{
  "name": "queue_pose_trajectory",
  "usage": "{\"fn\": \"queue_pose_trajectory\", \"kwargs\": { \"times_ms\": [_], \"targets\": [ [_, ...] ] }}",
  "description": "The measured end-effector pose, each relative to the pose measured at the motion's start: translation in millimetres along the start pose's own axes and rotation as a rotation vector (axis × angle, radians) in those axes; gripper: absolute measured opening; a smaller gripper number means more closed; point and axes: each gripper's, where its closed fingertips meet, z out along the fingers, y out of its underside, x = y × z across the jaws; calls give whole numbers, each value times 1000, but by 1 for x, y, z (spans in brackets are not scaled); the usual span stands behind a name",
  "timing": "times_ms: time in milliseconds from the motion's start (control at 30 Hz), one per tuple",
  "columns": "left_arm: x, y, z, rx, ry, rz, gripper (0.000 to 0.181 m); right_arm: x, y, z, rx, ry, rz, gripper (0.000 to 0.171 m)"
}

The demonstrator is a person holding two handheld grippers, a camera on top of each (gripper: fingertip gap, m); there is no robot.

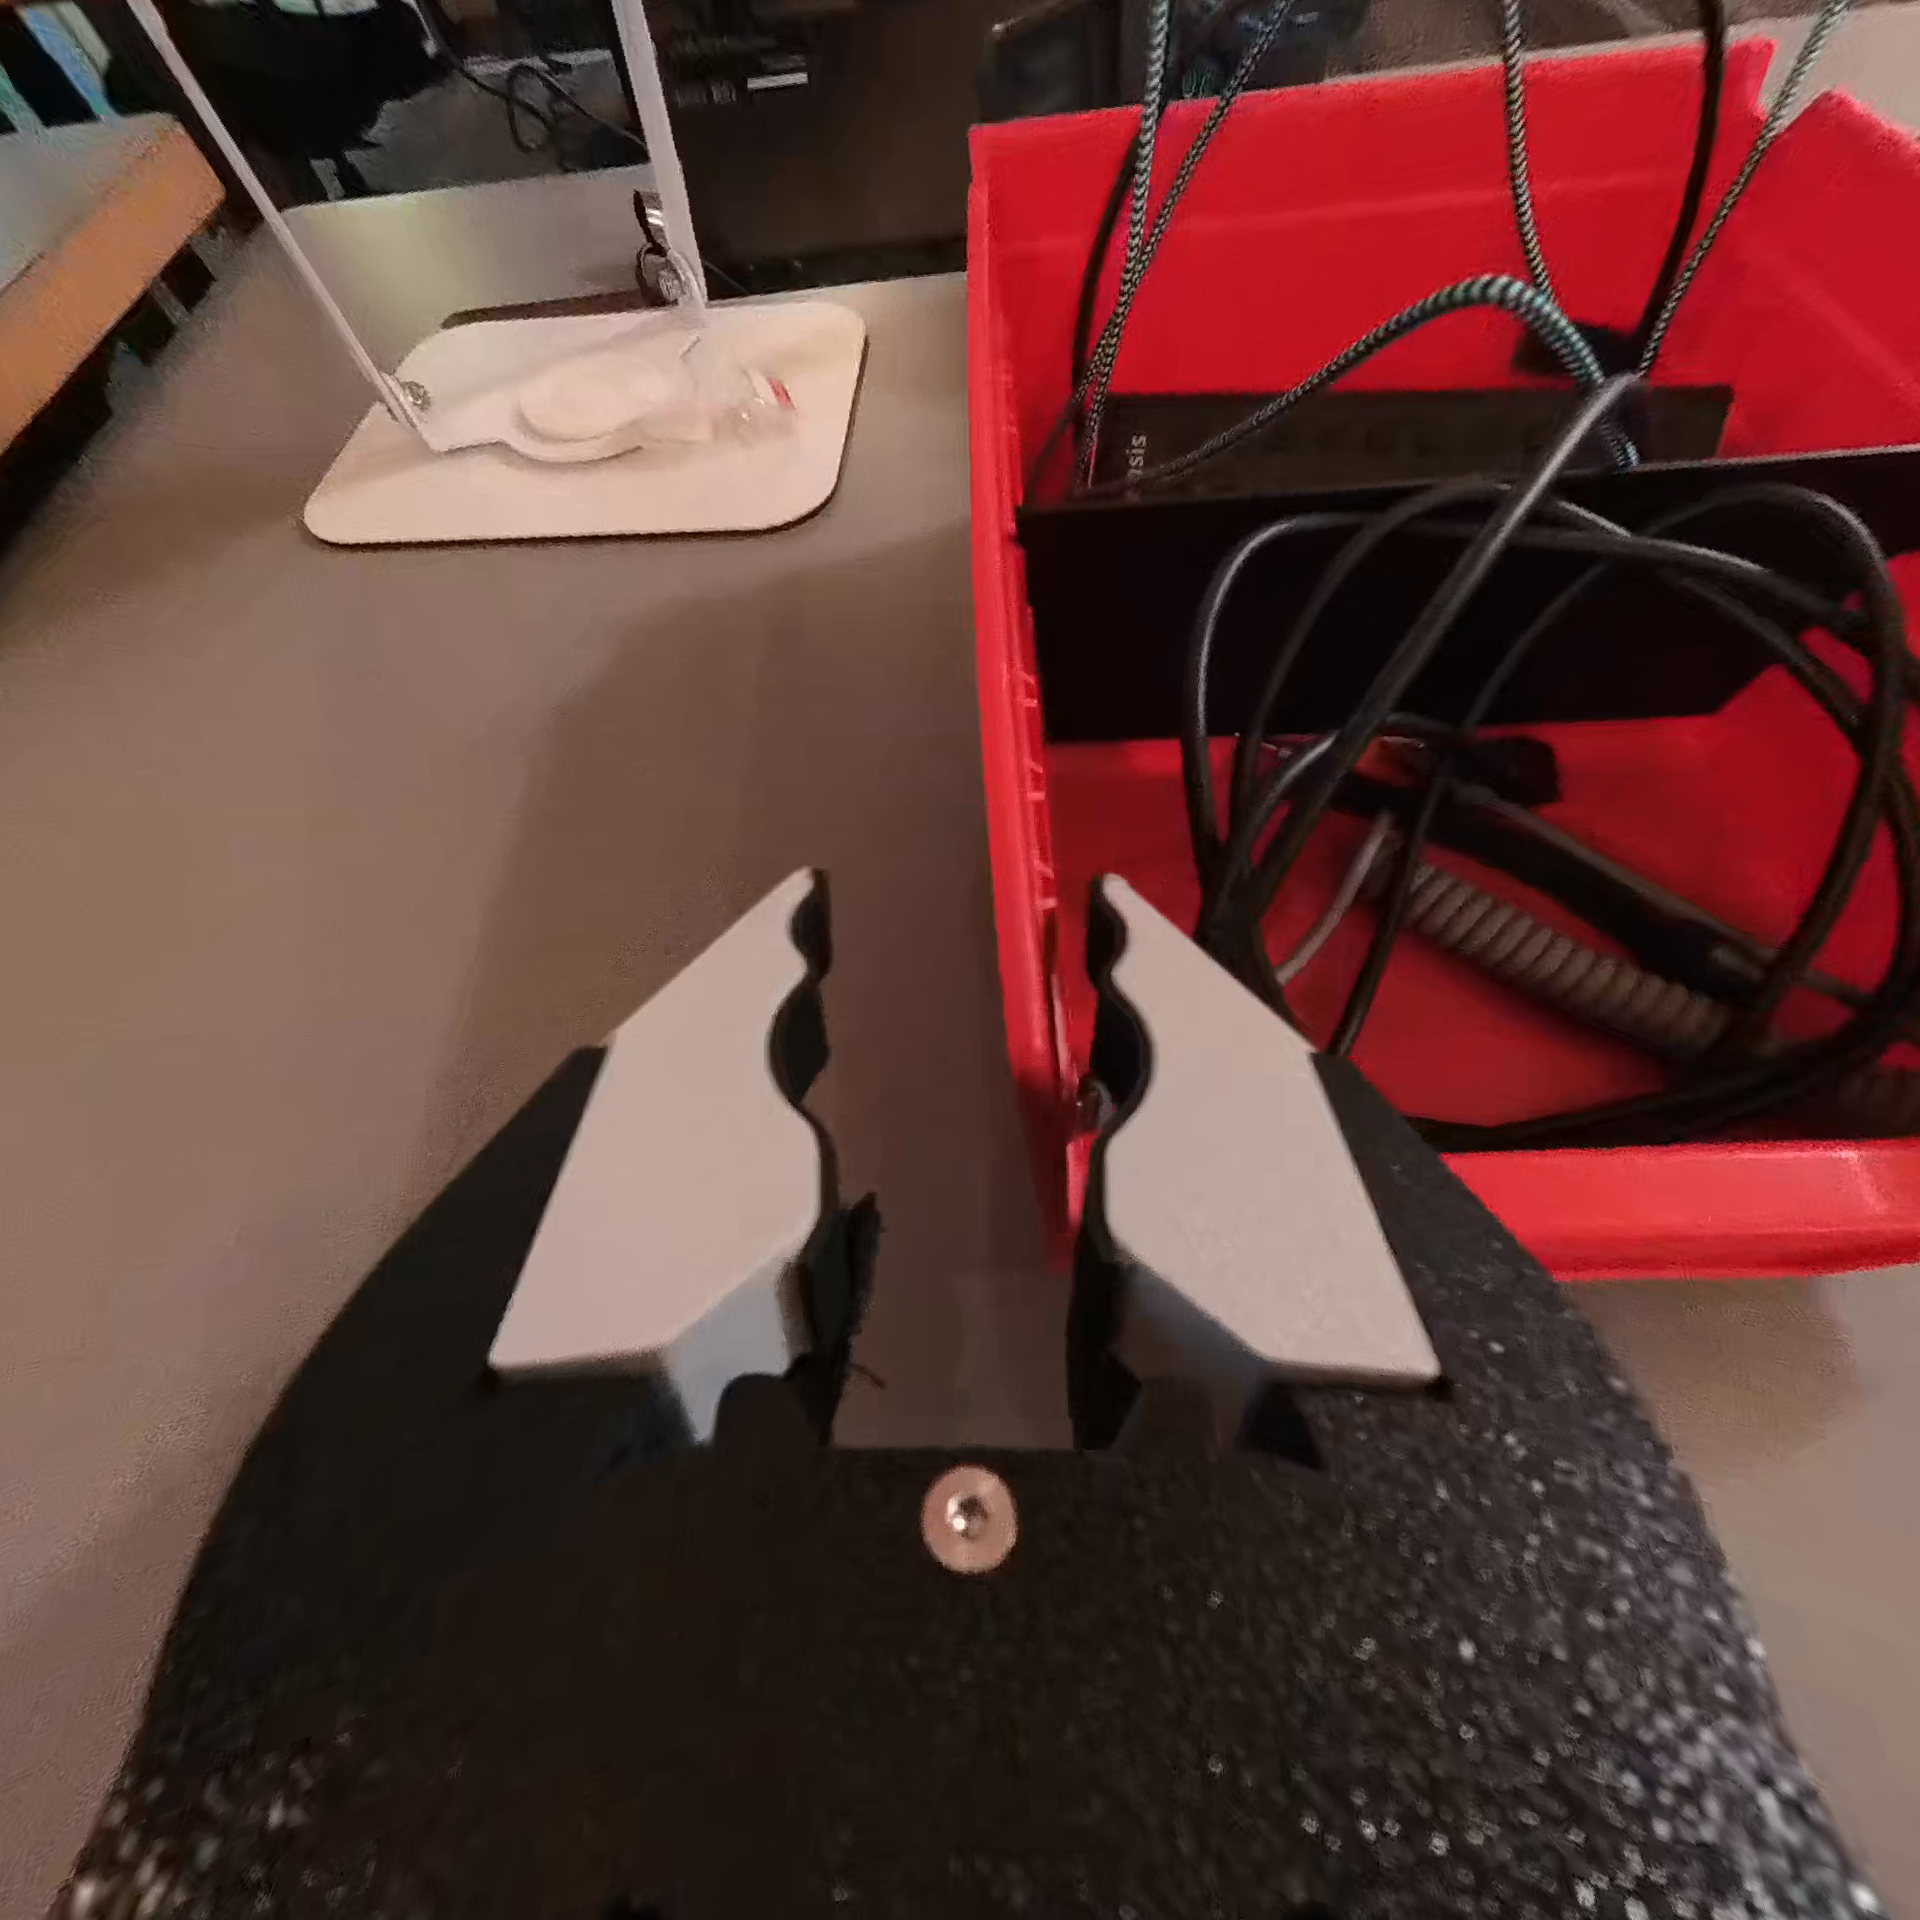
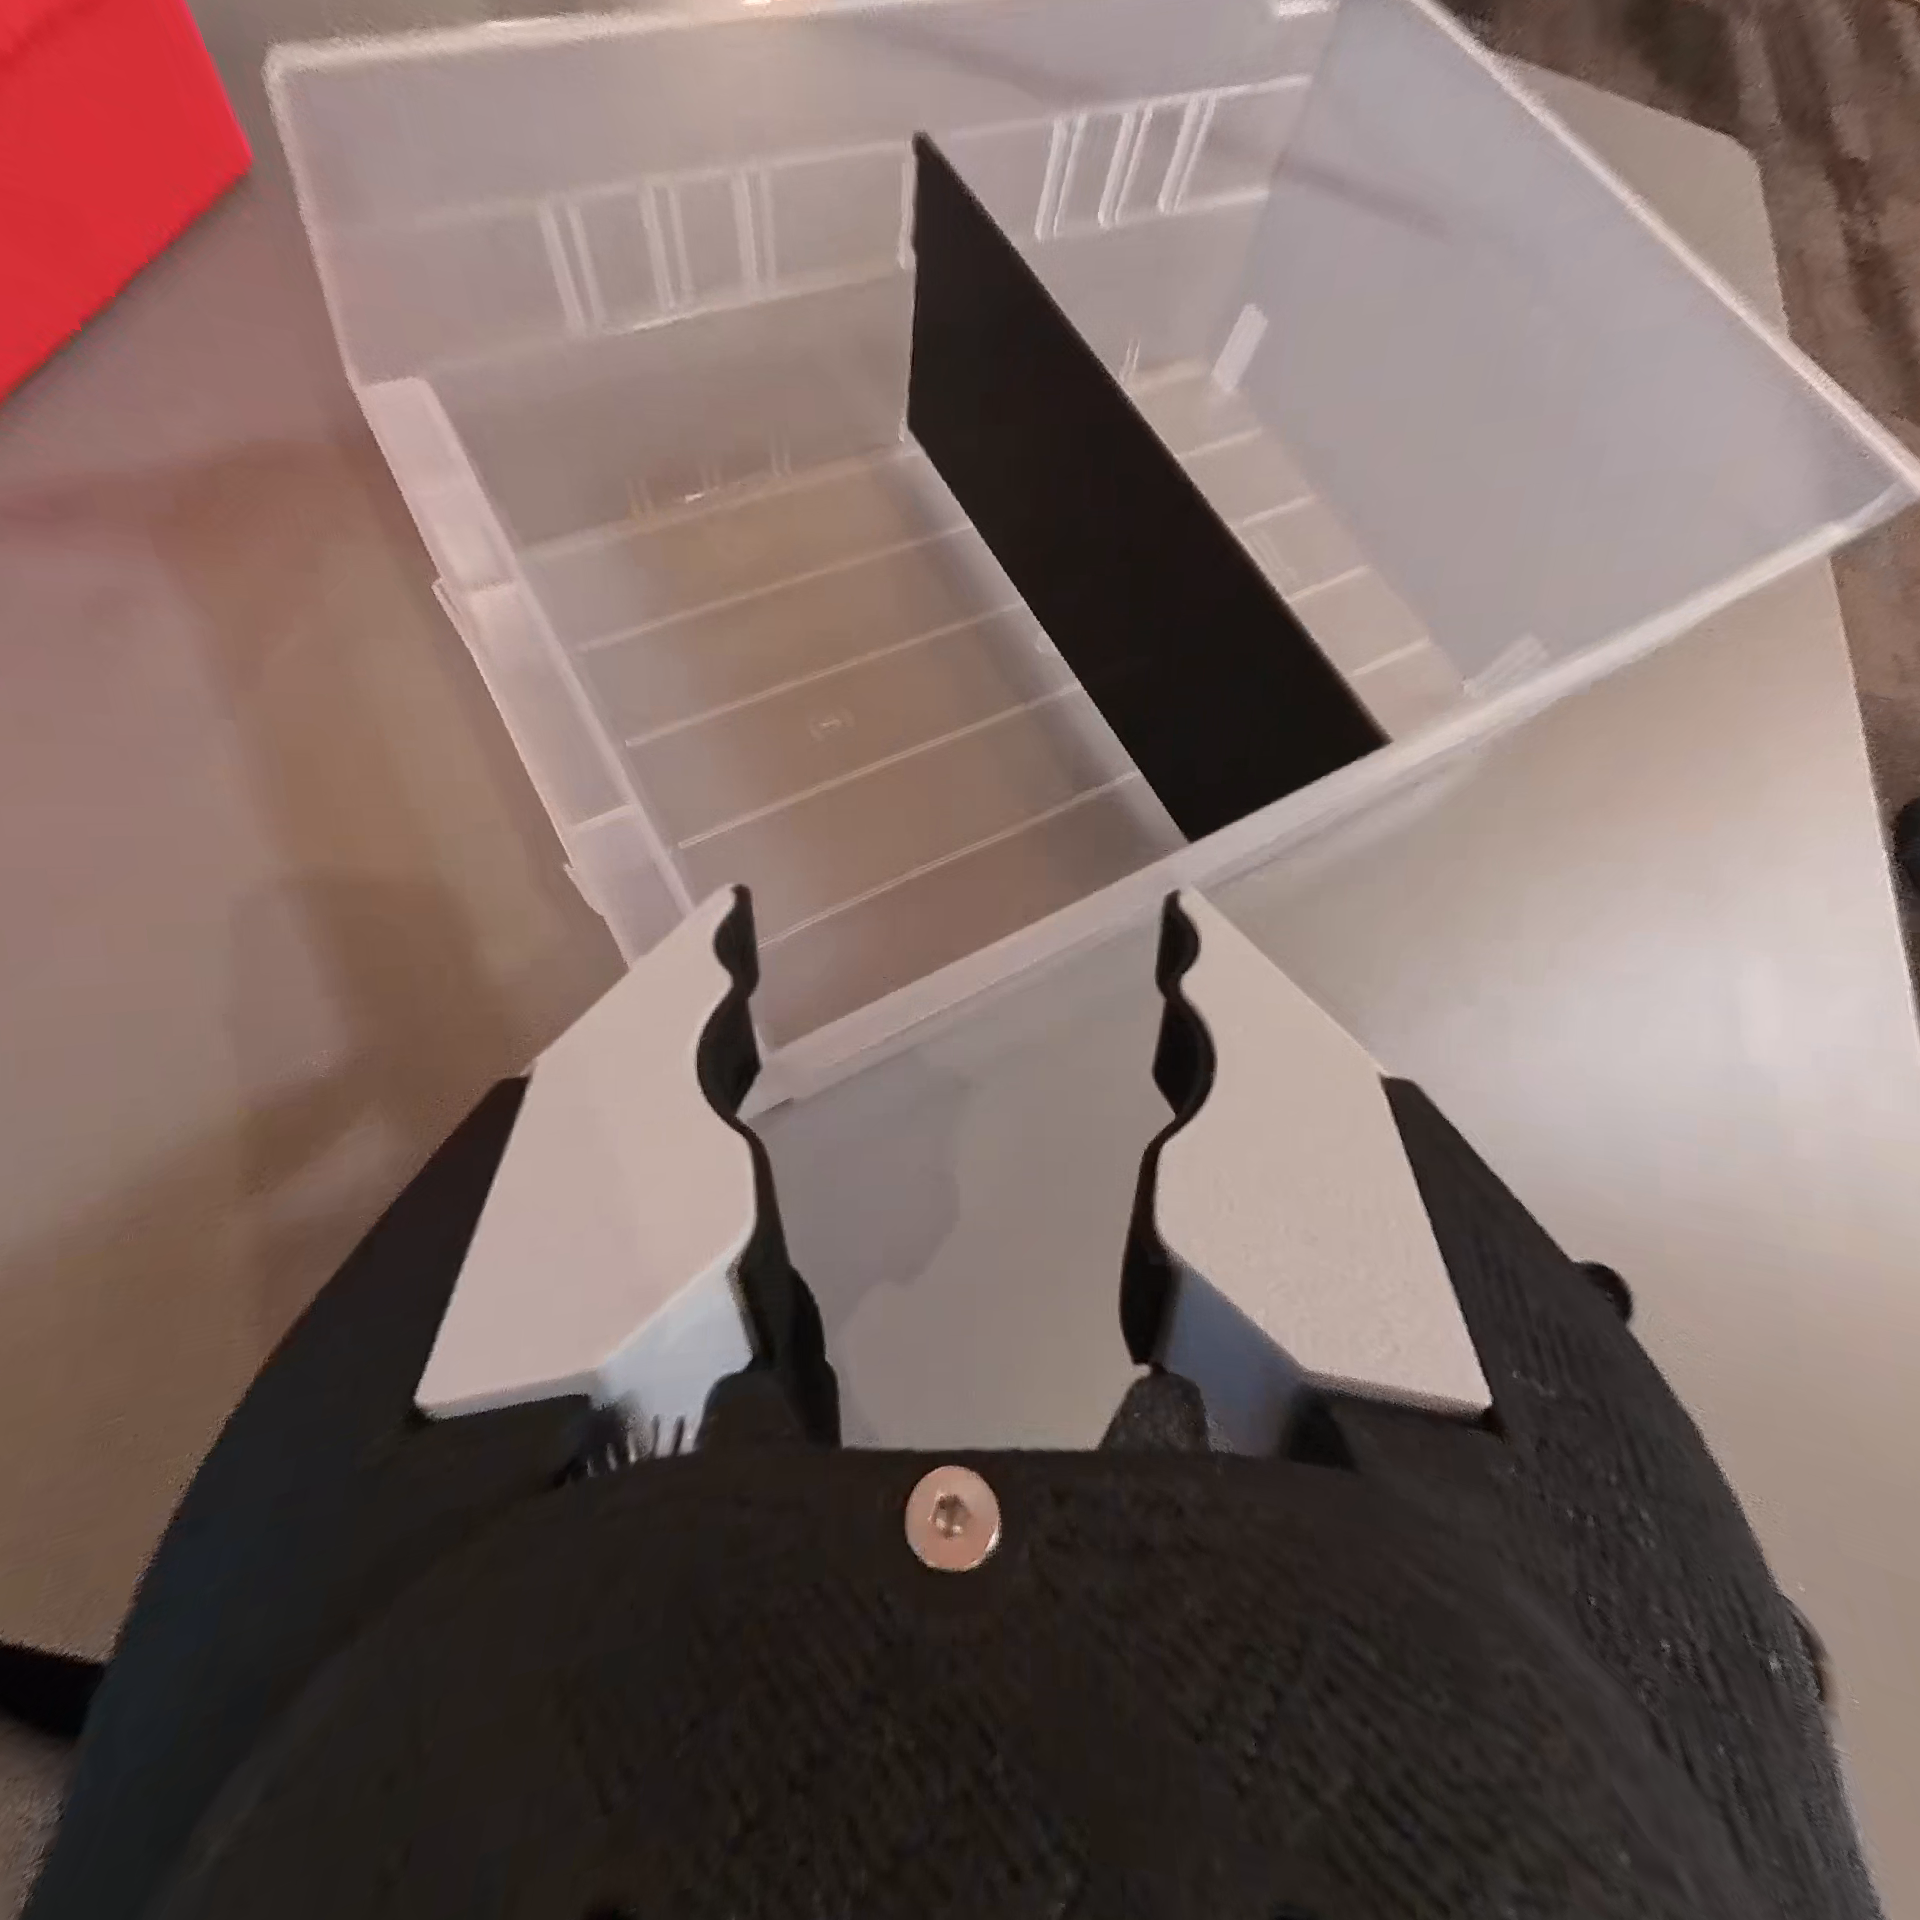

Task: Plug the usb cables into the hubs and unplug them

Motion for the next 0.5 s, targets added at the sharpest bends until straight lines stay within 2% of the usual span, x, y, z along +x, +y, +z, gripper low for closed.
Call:
{"fn": "queue_pose_trajectory", "kwargs": {
  "times_ms": [67, 133, 300, 500],
  "targets": [
    [0, -3, 0, 22, 13, 0, 33, 11, 8, -4, -30, 2, 8, 62],
    [10, -3, 3, 20, 91, -17, 4, 29, 17, -9, -58, 27, 30, 46],
    [5, -3, 5, 22, 85, -17, 3, 77, 36, -19, -70, 84, 101, 19],
    [-19, 6, -11, 35, 43, -53, 2, 120, 60, -39, -80, 90, 123, 6]
  ]
}}
